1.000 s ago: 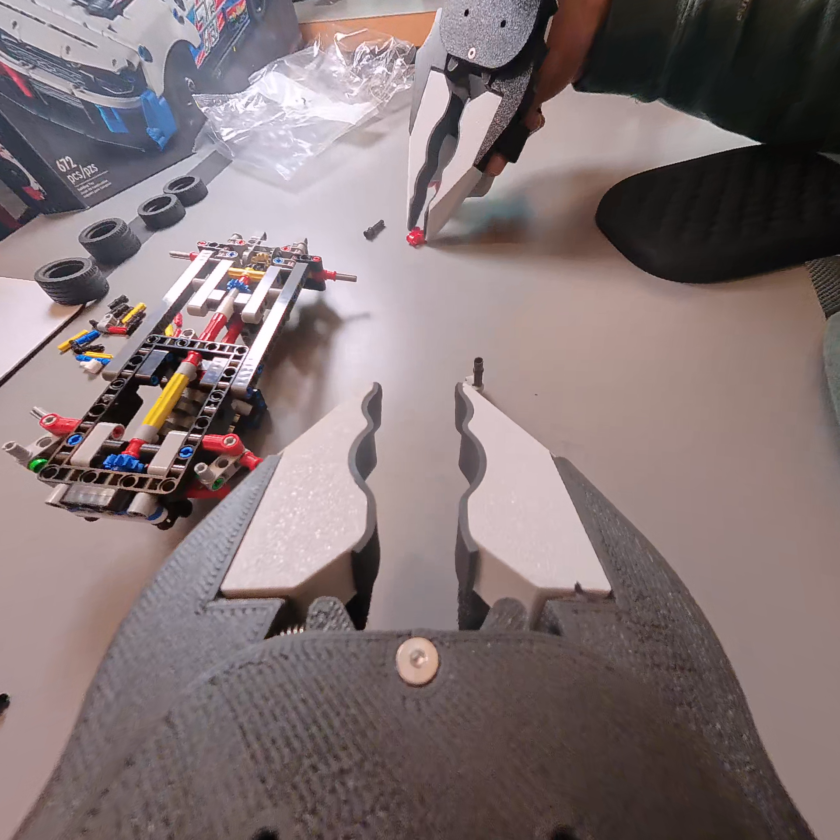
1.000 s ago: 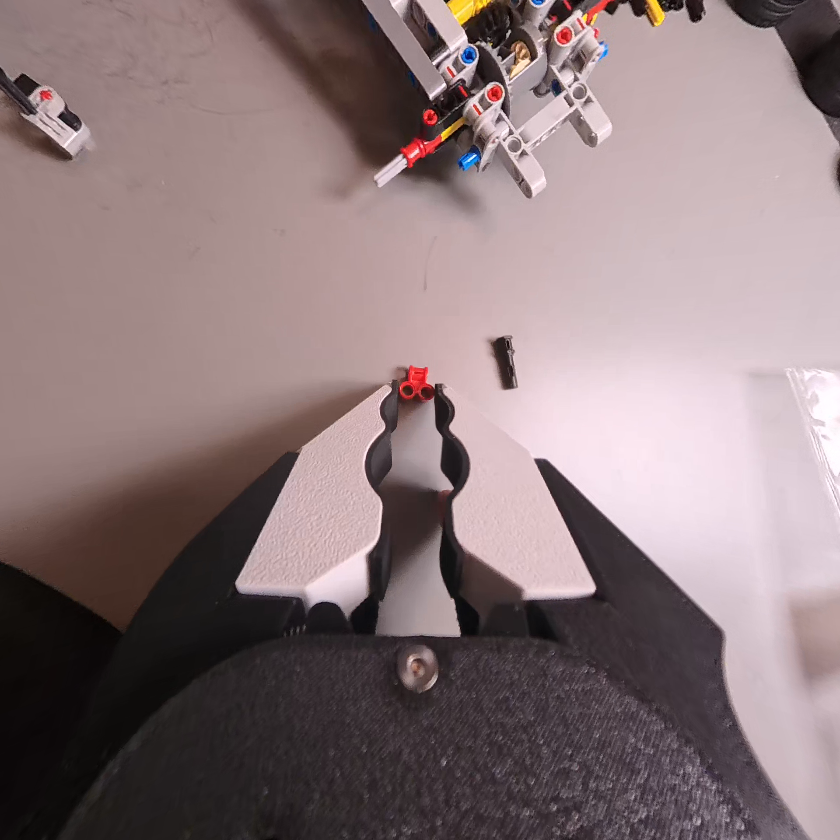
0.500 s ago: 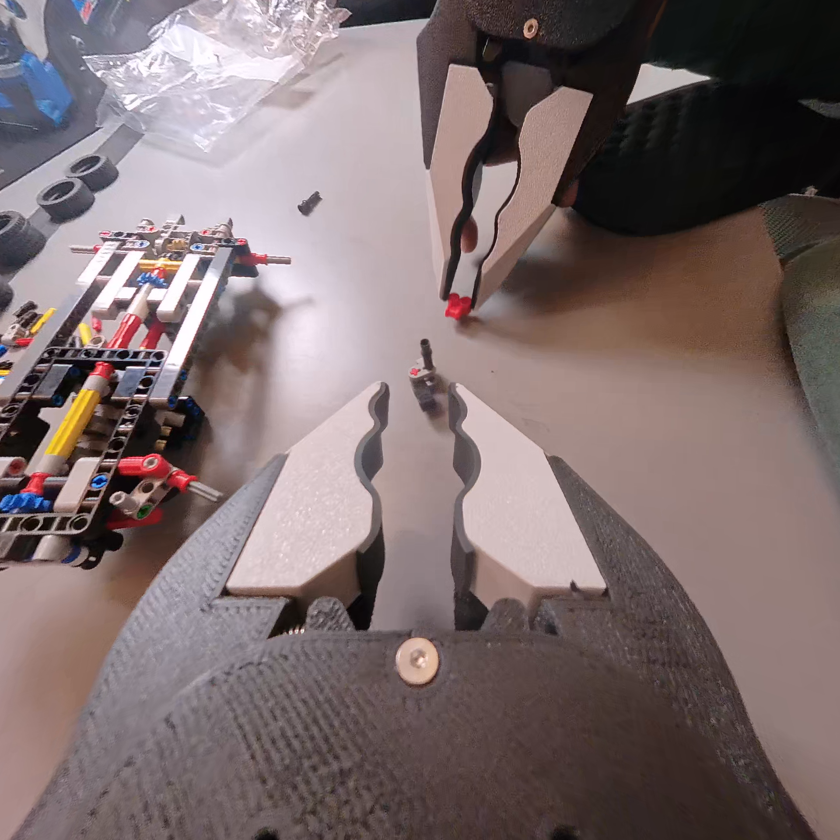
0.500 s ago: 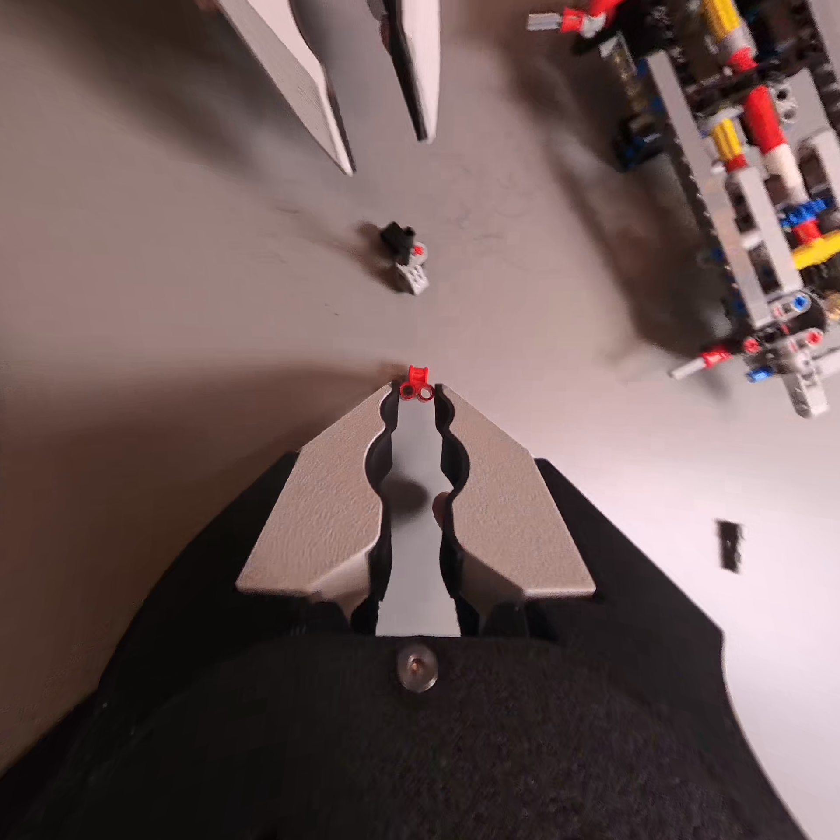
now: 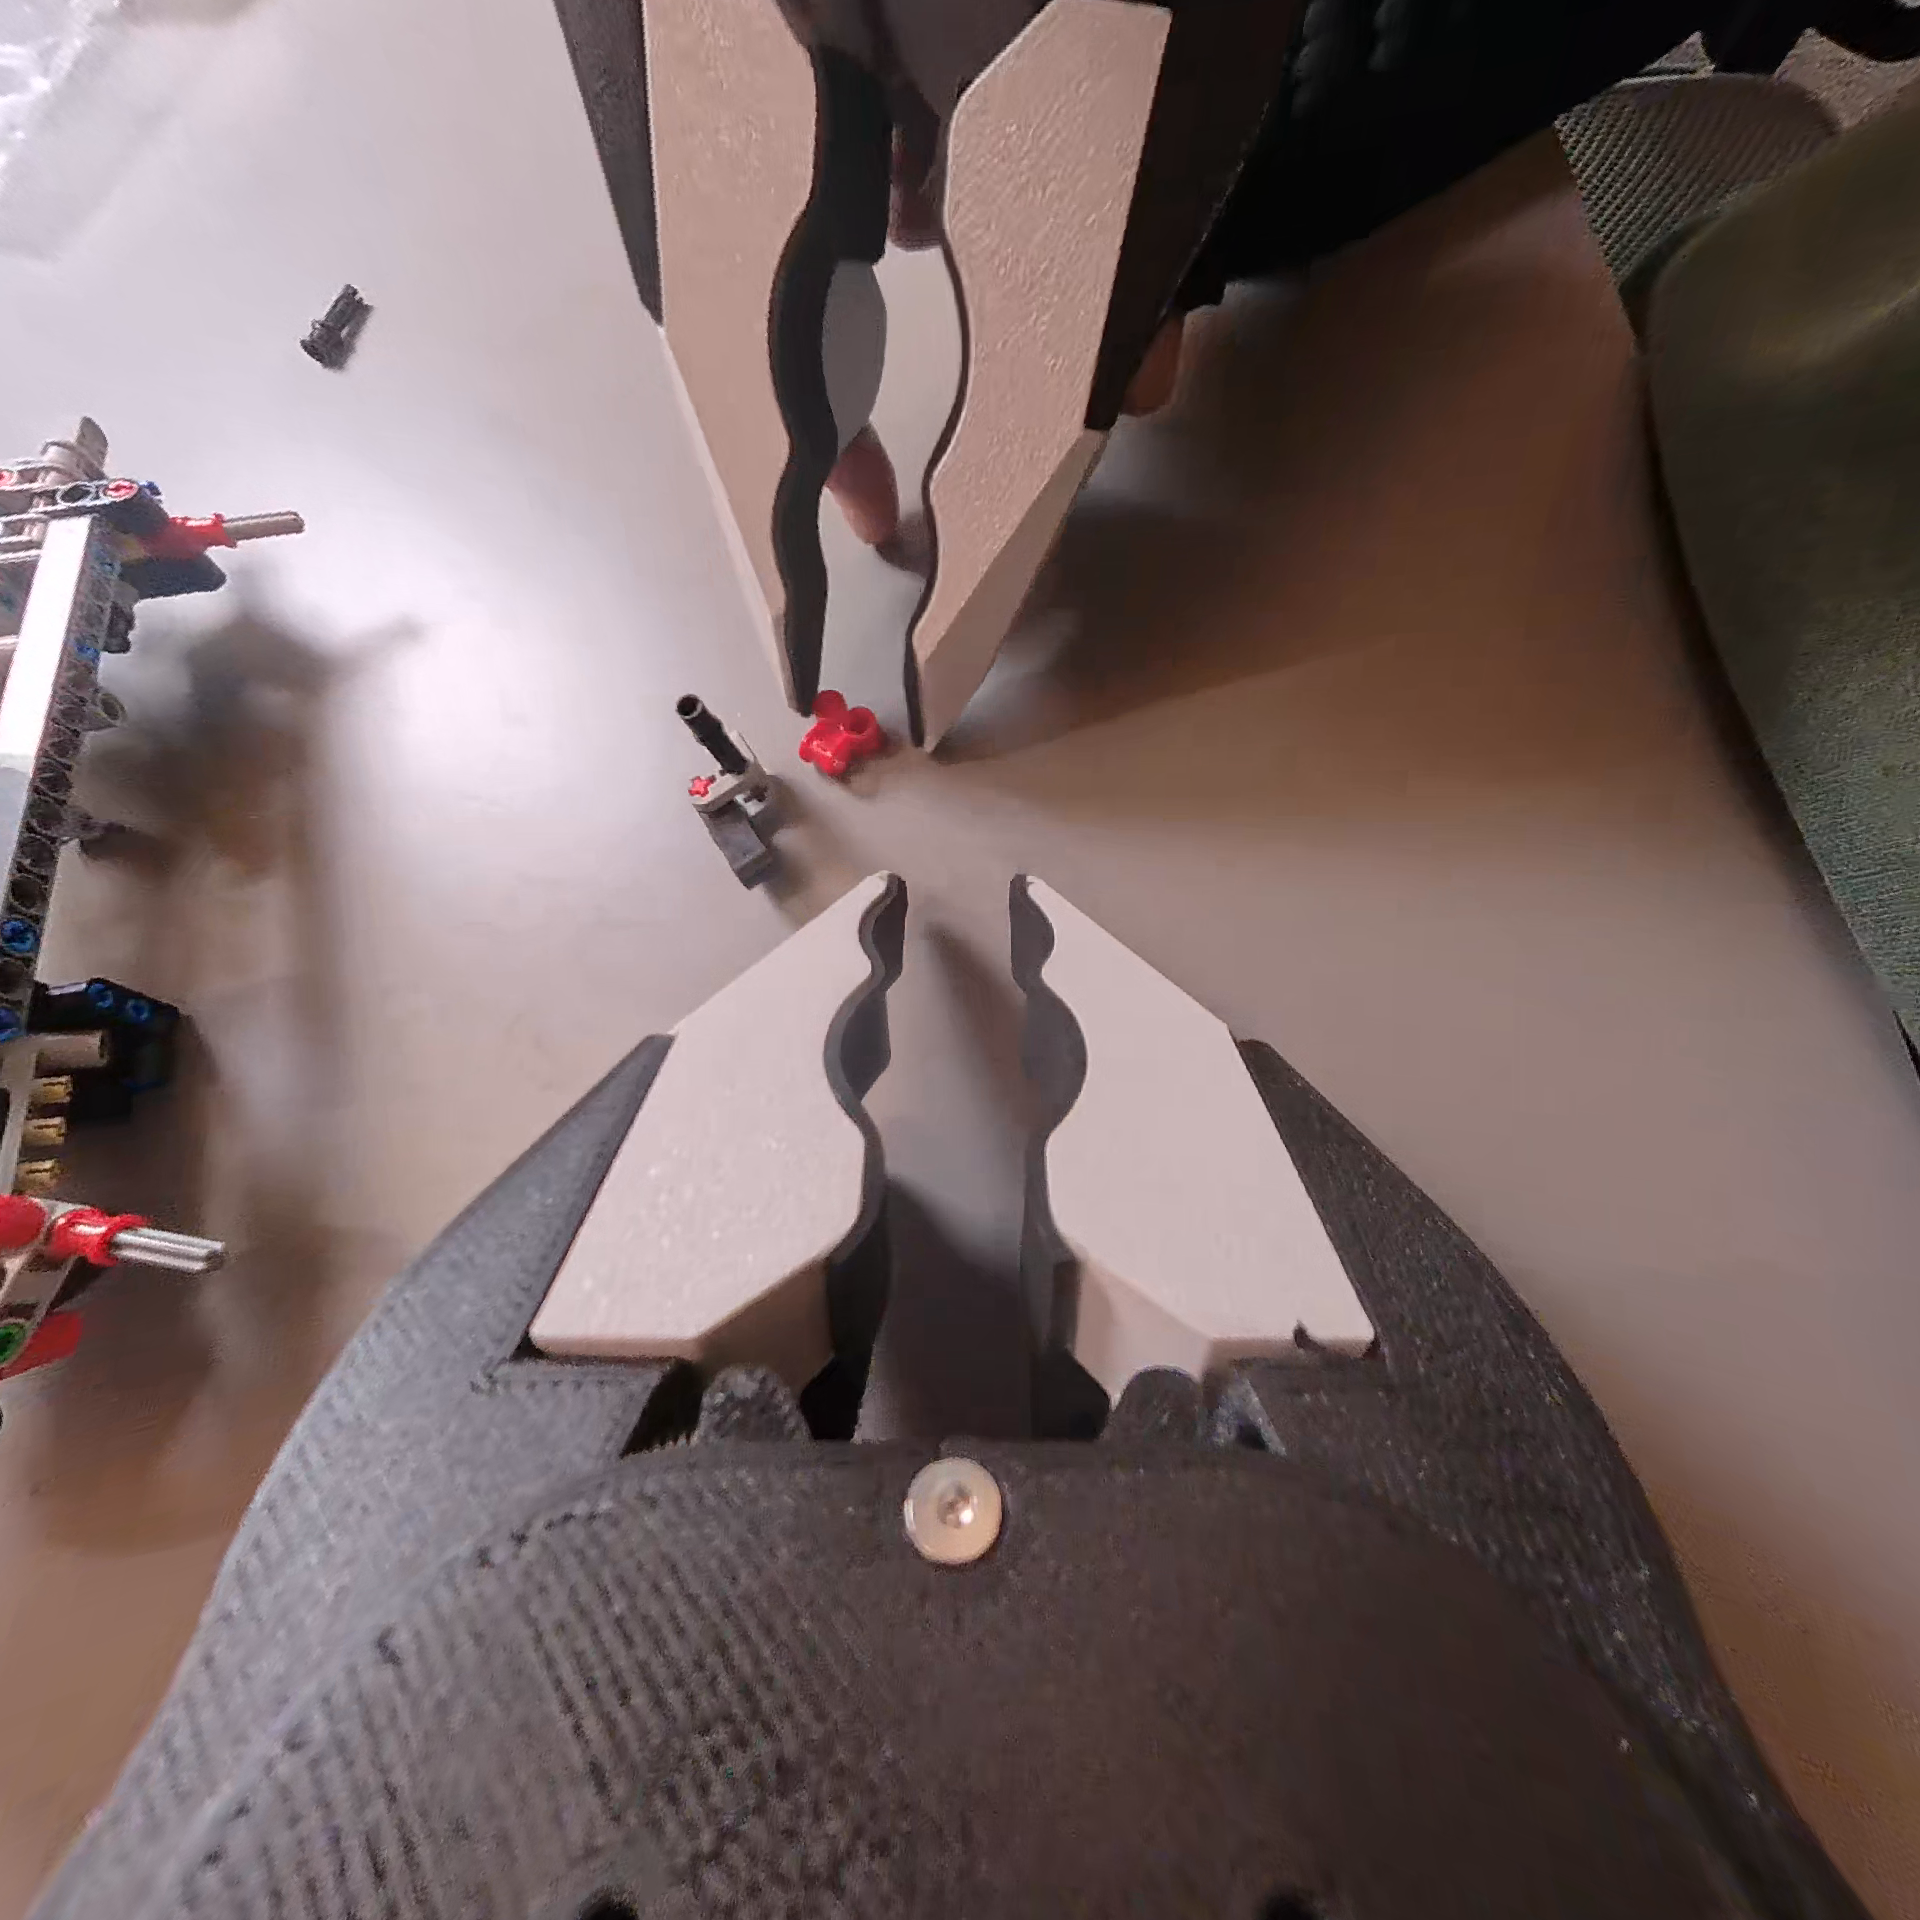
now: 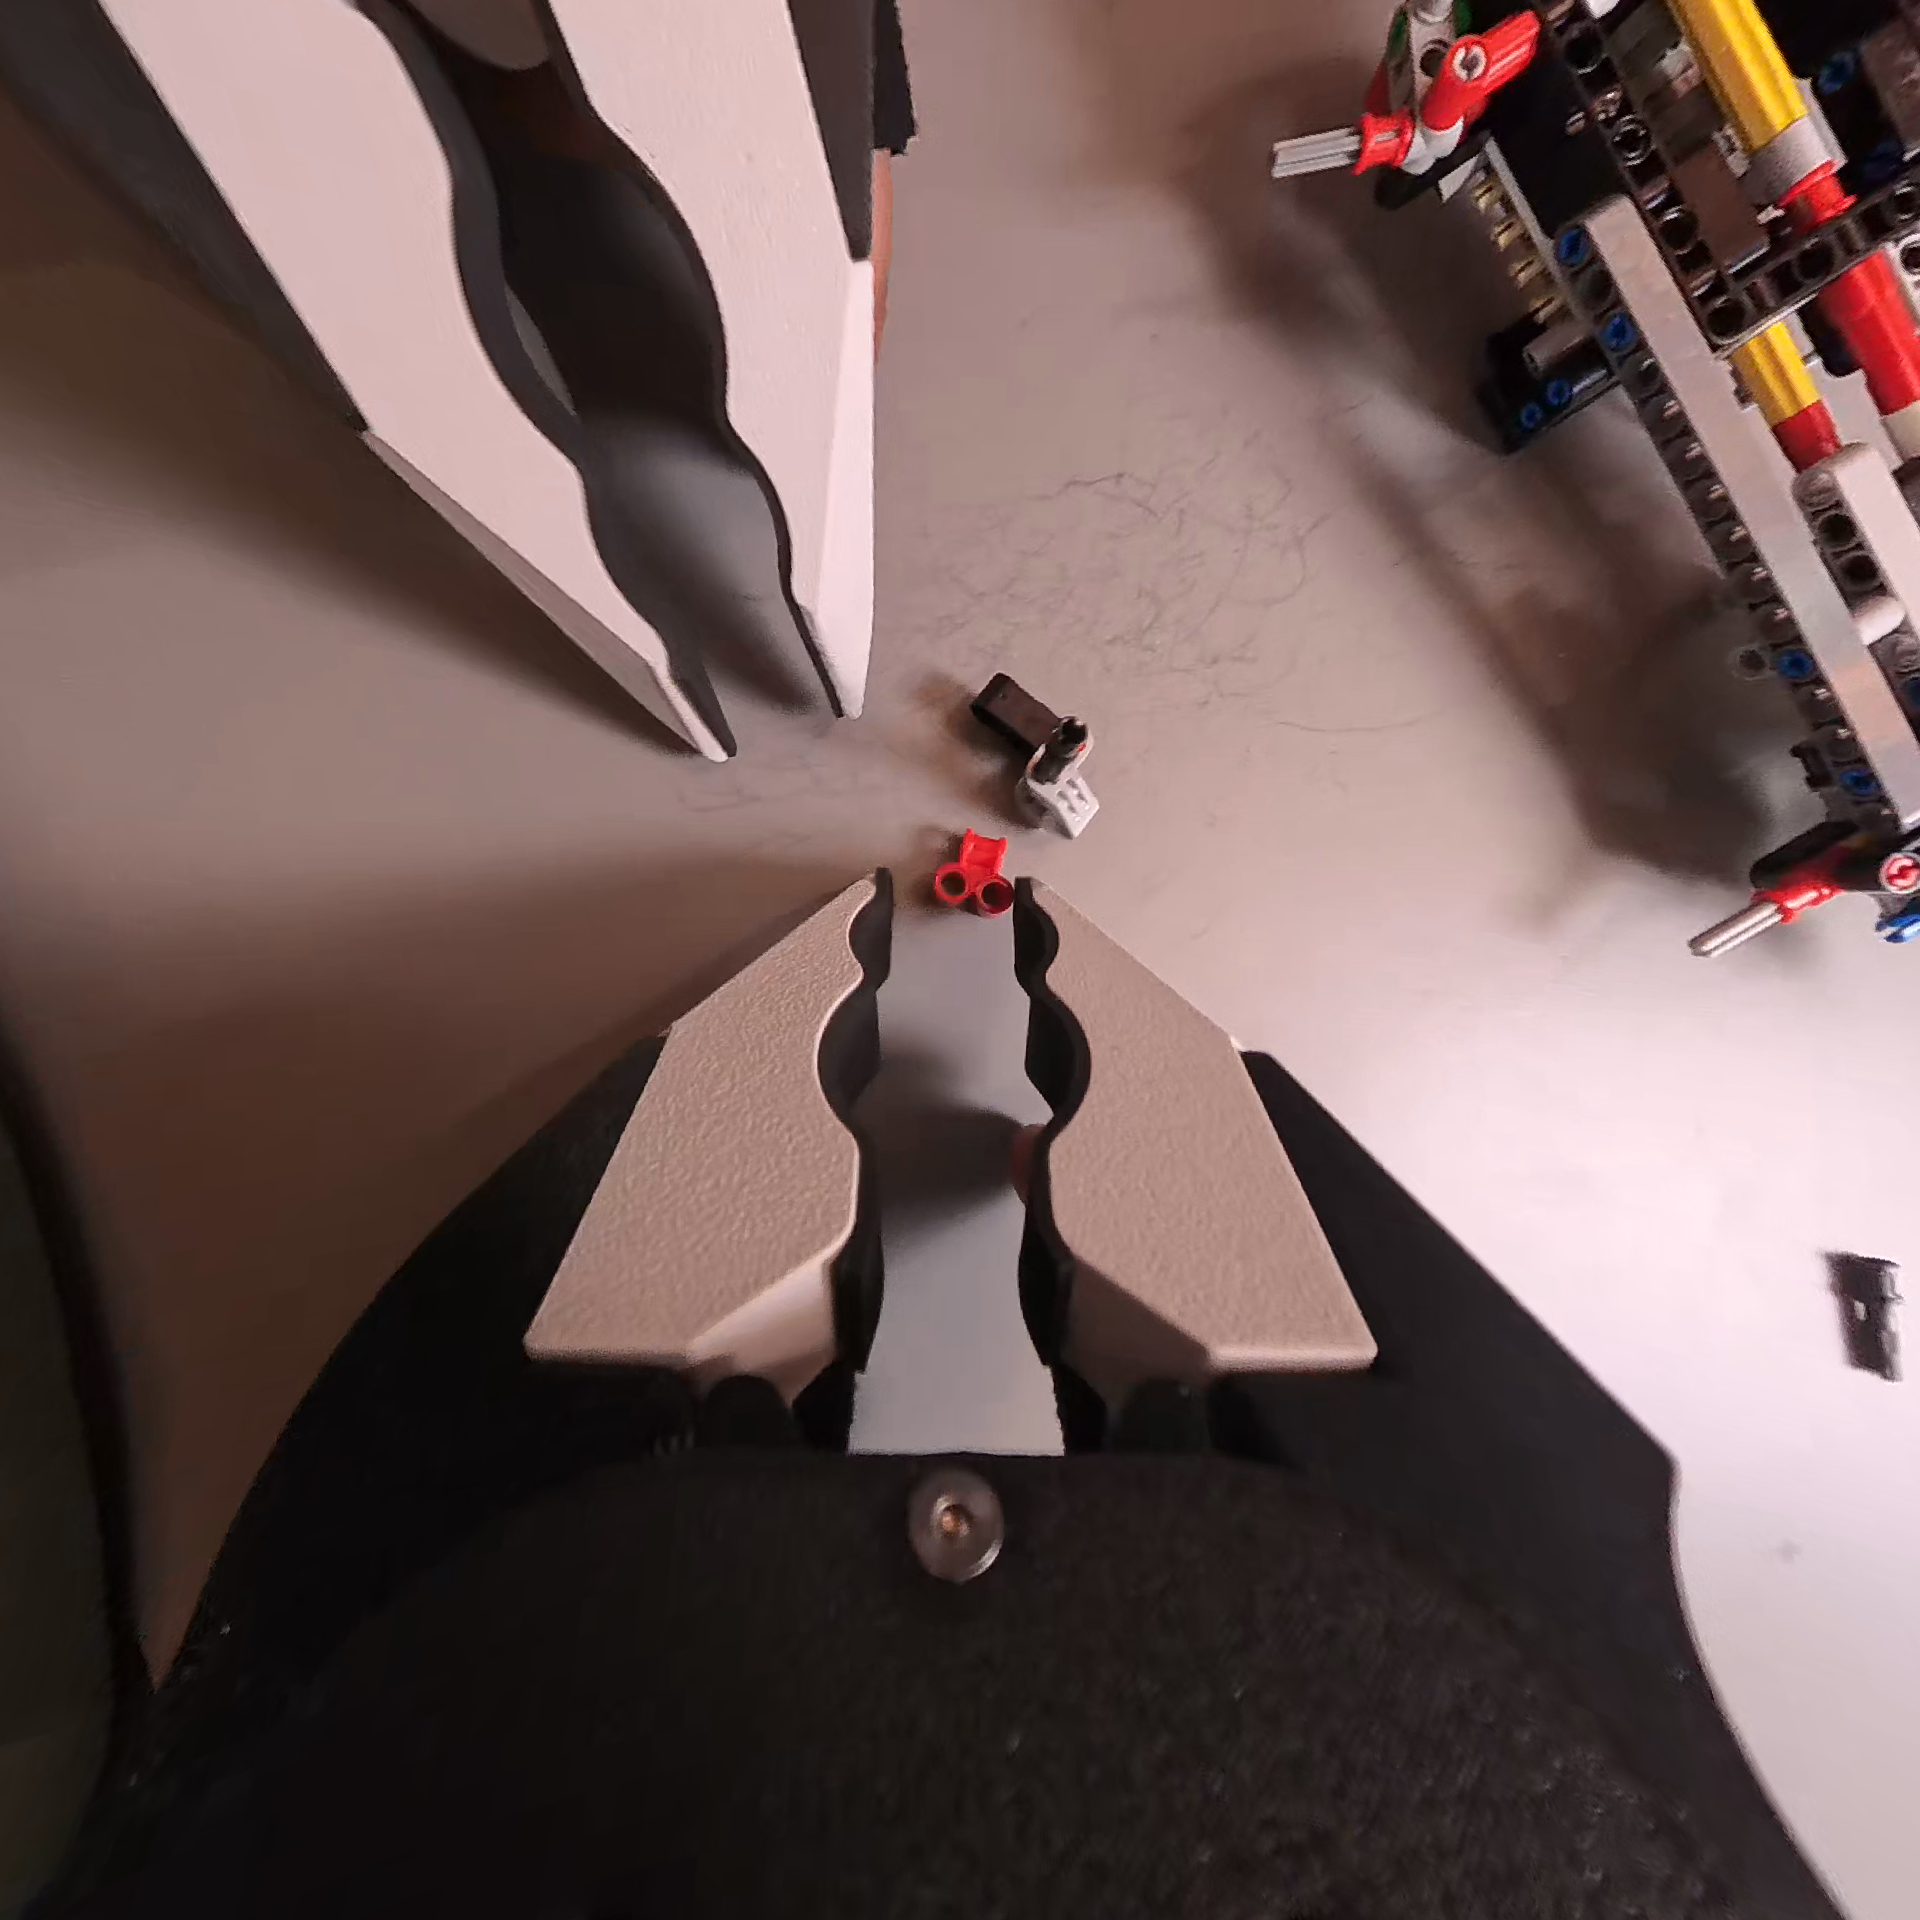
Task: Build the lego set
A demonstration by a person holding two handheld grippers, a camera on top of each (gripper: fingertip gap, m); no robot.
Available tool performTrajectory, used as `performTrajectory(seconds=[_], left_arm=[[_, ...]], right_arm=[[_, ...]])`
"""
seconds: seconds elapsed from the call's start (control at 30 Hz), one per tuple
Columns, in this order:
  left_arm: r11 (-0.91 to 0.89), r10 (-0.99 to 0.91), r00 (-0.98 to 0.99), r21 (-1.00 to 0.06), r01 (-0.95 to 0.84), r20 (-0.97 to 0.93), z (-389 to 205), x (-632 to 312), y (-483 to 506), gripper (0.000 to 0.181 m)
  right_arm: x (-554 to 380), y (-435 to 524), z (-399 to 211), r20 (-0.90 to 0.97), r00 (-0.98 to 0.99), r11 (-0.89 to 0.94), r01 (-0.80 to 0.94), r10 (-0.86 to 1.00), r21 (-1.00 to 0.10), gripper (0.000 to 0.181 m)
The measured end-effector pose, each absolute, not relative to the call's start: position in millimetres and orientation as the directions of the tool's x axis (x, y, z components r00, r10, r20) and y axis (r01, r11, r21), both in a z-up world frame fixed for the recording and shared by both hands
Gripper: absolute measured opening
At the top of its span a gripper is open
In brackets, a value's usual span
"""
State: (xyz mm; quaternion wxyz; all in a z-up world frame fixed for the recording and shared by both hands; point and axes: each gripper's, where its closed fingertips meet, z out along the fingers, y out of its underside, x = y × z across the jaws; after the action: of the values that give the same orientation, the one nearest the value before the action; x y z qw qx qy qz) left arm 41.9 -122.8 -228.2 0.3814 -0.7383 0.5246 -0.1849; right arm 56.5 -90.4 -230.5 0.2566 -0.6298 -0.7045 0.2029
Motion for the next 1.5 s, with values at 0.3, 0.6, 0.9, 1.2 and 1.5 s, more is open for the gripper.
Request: performTrajectory(seconds=[0.3, 0.6, 0.9, 1.2, 1.5], left_arm=[[-0.174, -0.911, 0.393, -0.752, -0.636, -0.122, -229, 38, -121, 0.018], [-0.194, -0.910, 0.403, -0.762, -0.618, -0.095, -228, 37, -121, 0.015], [-0.226, -0.882, 0.460, -0.768, -0.599, -0.100, -230, 43, -113, 0.021], [-0.226, -0.879, 0.466, -0.770, -0.597, -0.104, -229, 46, -111, 0.018], [-0.396, -0.840, 0.517, -0.838, -0.374, 0.166, -209, 43, -109, 0.020]], right_arm=[[69, -122, -227, 0.015, -0.212, 0.171, 0.744, 0.977, -0.647, 0.018], [66, -96, -228, 0.068, -0.154, 0.161, 0.741, 0.986, -0.652, 0.015], [52, -103, -230, 0.111, -0.226, 0.244, 0.733, 0.968, -0.635, 0.010], [57, -100, -230, 0.104, -0.278, 0.280, 0.727, 0.955, -0.627, 0.016], [40, -108, -213, 0.425, -0.409, 0.585, 0.464, 0.807, -0.665, 0.004]])
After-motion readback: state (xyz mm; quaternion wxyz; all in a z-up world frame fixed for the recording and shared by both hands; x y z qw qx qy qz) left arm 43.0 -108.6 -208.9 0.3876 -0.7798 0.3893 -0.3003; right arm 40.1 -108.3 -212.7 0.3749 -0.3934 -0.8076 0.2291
